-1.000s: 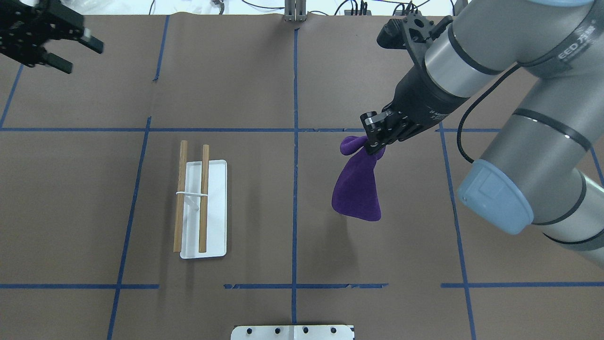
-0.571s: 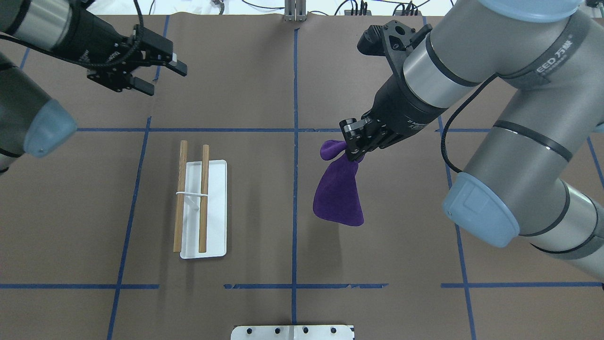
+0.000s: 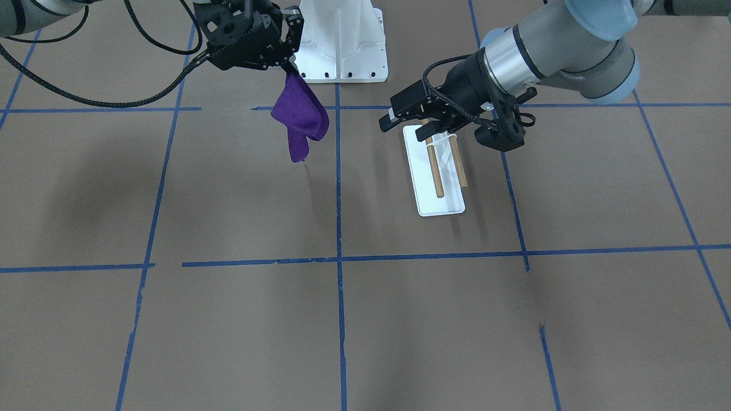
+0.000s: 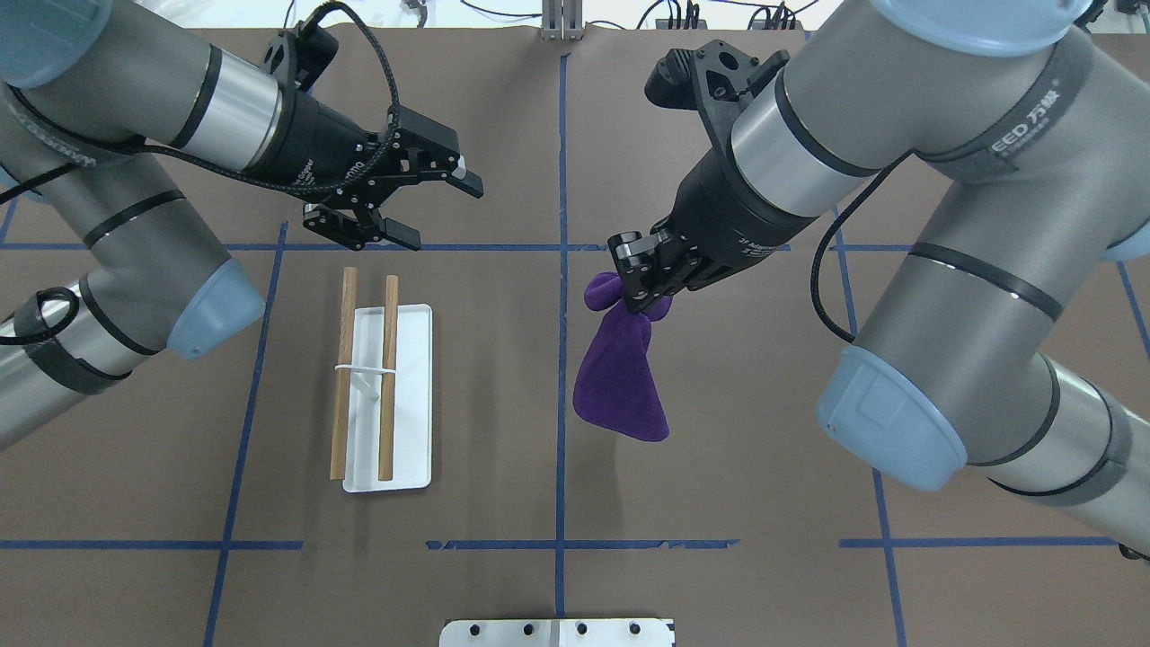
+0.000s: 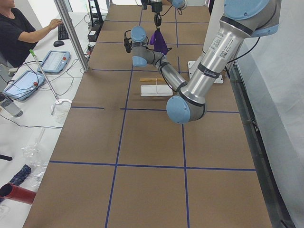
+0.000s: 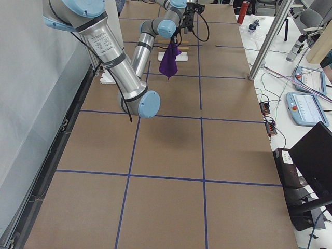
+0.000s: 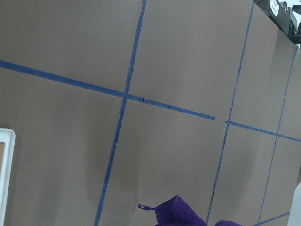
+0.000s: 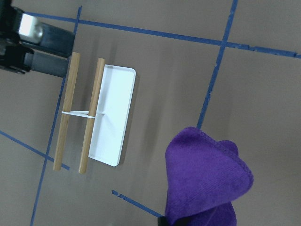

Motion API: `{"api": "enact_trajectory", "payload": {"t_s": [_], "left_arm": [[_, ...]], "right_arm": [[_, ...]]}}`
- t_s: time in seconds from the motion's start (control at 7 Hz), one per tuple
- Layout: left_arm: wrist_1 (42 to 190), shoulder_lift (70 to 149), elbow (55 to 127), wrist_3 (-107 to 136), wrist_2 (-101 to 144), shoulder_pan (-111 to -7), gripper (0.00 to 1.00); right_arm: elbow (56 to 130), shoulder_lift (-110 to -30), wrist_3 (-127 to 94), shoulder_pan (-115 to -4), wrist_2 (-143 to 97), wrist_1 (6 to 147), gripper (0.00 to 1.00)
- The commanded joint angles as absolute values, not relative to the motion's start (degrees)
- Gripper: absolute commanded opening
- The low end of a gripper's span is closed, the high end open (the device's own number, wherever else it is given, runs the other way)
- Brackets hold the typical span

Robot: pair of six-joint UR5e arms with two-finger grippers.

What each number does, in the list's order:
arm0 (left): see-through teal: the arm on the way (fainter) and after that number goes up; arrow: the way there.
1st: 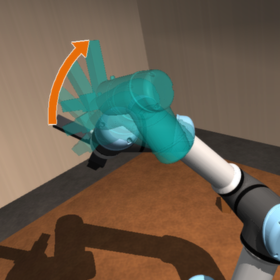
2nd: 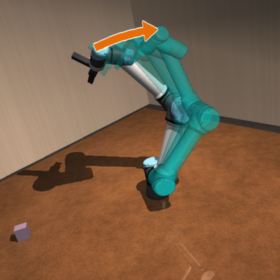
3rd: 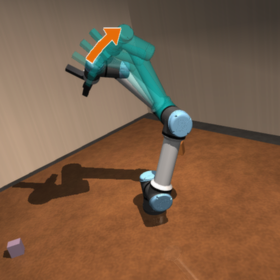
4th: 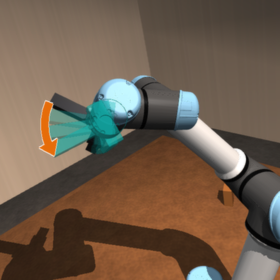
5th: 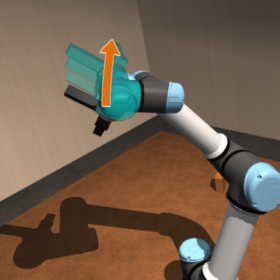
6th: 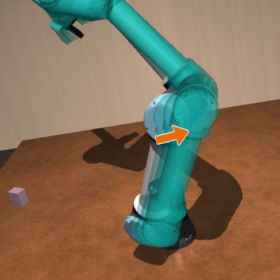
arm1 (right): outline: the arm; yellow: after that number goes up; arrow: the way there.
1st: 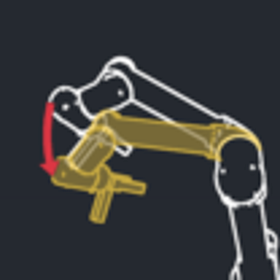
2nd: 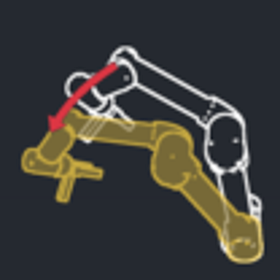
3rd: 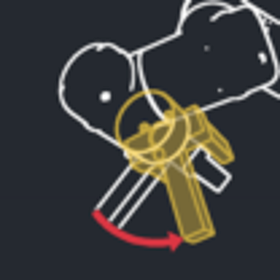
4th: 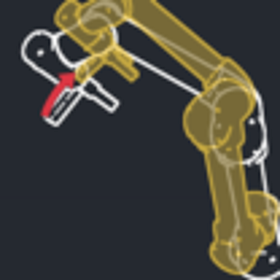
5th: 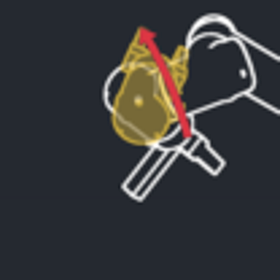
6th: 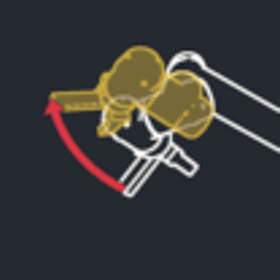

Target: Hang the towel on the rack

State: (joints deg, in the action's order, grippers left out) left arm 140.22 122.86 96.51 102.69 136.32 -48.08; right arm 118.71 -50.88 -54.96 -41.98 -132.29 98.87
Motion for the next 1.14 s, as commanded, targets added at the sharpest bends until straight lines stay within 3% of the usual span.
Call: {"api": "enact_trajectory", "payload": {"t_s": [0.0, 0.57, 0.71, 0.86, 1.0], "left_arm": [[154.4, 124.7, 91.5, 112.7, 128.0, -43.8, 0.97], [155.9, 127.2, 90.2, 113.8, 122.3, -38.1, 0.84], [155.9, 127.2, 90.2, 113.8, 122.2, -37.8, 0.76], [155.9, 127.2, 90.2, 113.7, 122.2, -37.8, 0.55], [155.9, 127.2, 90.2, 113.7, 122.2, -37.8, 0.17]], "right_arm": [[118.5, -49.7, -55.7, -41.5, -131.9, 98.7, 0.0], [115.5, -48.5, -57.6, -40.9, -131.7, 93.3, 0.0], [115.6, -48.4, -57.6, -41.0, -131.1, 92.9, 0.0], [115.6, -48.4, -57.6, -41.0, -130.9, 92.6, 0.0], [115.6, -48.4, -57.7, -41.0, -130.9, 92.6, 0.0]]}}
